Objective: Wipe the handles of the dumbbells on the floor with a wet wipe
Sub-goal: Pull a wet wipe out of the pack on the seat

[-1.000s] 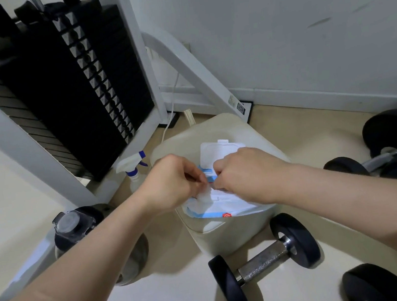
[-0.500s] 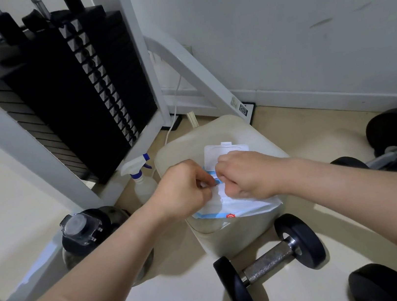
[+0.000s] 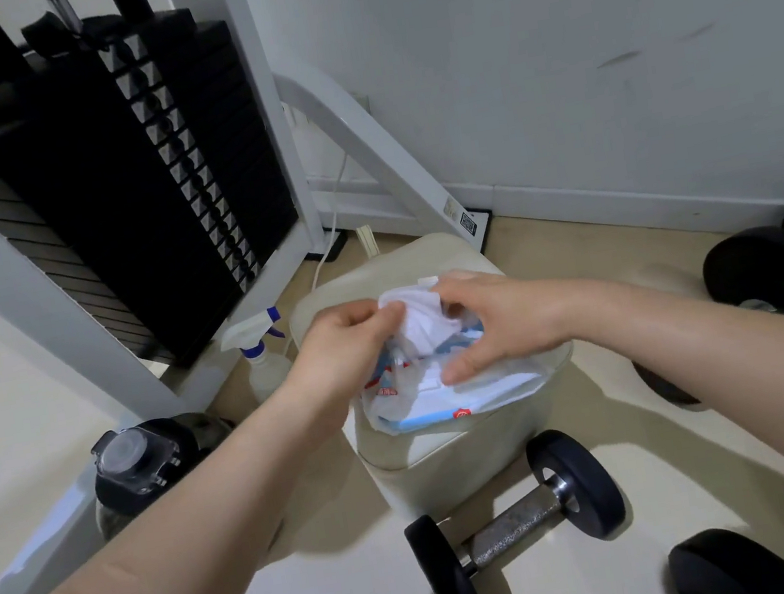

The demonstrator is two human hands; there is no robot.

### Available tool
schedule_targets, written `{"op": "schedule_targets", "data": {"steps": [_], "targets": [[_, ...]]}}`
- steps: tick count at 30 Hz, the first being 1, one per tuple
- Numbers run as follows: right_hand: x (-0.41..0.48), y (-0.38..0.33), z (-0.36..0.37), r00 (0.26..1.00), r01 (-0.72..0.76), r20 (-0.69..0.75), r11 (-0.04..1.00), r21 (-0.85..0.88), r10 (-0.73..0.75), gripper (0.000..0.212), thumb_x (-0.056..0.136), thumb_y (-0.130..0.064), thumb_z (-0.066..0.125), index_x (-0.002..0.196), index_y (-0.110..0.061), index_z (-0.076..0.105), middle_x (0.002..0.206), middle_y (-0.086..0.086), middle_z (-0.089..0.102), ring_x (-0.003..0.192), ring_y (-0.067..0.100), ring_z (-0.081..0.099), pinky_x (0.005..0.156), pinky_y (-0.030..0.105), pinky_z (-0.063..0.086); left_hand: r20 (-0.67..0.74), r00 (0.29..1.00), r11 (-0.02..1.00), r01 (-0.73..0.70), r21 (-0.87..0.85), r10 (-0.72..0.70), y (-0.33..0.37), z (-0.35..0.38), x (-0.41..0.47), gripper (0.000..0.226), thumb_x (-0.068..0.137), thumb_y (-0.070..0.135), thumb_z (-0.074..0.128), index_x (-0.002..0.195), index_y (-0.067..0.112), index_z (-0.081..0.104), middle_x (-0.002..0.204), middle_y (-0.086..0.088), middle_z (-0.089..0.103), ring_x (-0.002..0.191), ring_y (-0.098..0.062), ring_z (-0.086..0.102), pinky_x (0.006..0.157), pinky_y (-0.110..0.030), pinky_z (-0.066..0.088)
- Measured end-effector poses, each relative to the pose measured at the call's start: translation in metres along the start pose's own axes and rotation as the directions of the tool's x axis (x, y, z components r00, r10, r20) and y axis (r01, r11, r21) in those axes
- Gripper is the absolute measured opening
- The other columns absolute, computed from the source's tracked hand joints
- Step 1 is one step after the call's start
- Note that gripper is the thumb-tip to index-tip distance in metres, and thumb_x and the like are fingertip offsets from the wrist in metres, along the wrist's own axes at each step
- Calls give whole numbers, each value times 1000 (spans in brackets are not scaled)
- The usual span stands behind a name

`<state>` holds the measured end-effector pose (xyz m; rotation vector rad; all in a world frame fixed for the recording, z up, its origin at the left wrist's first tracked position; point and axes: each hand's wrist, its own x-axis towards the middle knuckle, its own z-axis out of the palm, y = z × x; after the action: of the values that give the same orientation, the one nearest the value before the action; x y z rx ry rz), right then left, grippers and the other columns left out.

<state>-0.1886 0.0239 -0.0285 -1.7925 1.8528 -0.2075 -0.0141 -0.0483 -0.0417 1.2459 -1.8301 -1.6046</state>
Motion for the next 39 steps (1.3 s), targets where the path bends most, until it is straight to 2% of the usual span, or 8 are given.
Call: {"op": "schedule_targets", "data": {"steps": [7, 10, 12, 16, 22, 27, 31, 39], "targets": [[5, 13, 21, 994, -103, -41, 983, -152, 97, 127, 55, -60, 80, 150, -30, 2, 158, -5, -4, 144, 23, 0, 114, 45, 25, 124, 991, 945, -7, -326, 51, 37, -22, -4, 13, 88, 21, 62, 87, 10, 69, 84, -6, 71, 80, -19, 66, 73, -31, 52], [7, 17, 20, 981, -143, -136, 990, -19, 139, 135, 54, -55, 84, 149, -34, -9, 155, 1, 8, 142, 26, 16, 111, 41, 30, 285, 957, 998, -44, -49, 56, 36, -29, -9, 16, 84, 1, 65, 78, 10, 53, 67, -8, 59, 57, -17, 56, 46, -20, 45], [10, 20, 20, 968, -105, -218, 989, 106, 126, 131, 57, -44, 88, 150, -31, -4, 147, -2, 17, 134, 18, 28, 106, 30, 34, 377, 926, 976, -83, 203, 0, 27, -26, -9, 14, 87, 2, 64, 88, 14, 57, 82, -13, 61, 64, -18, 57, 53, -23, 46], [14, 23, 17, 914, -57, -389, 987, 148, 111, 114, 65, -27, 86, 150, -29, 10, 134, -4, 25, 120, 16, 44, 98, 32, 44, 350, 926, 452, -374, 810, 139, 5, -6, -2, 48, 94, 16, 41, 139, 35, 43, 133, 0, 57, 116, -22, 54, 93, -29, 43], [15, 26, 24, 913, 47, -405, 999, -1, -44, 72, 73, -25, 77, 135, -37, 43, 121, -8, 34, 103, 14, 50, 86, 35, 49, 312, 950, 185, -311, 932, 22, -1, 22, 7, 63, 88, 24, 41, 145, 39, 19, 113, -3, 61, 83, -24, 49, 69, -32, 40], [11, 24, 29, 900, 67, -400, 962, -266, -173, 39, 85, -35, 63, 124, -30, 60, 124, -2, 50, 116, 24, 47, 93, 39, 43, 487, 870, 538, -375, 755, -77, 11, -3, 12, 64, 85, 16, 45, 132, 59, 40, 110, 13, 60, 82, -17, 54, 71, -28, 47], [4, 12, 40, 962, 22, -202, 791, -612, -184, 47, 95, -32, 37, 136, -10, 42, 135, 12, 48, 120, 31, 47, 92, 41, 42, 406, 912, 899, -131, 419, -55, 4, -31, 9, 40, 86, 10, 50, 101, 41, 72, 92, -5, 70, 63, -15, 56, 54, -21, 46], [8, -21, 68, 985, -146, -58, 610, -779, 162, 71, 97, -26, 32, 145, 8, -10, 152, 35, -6, 142, 48, 5, 113, 48, 18, 290, 957, 876, -141, 462, 1, -19, -21, 14, 16, 81, 16, 66, 89, 28, 74, 89, 1, 70, 70, -8, 60, 59, -14, 47]]}}
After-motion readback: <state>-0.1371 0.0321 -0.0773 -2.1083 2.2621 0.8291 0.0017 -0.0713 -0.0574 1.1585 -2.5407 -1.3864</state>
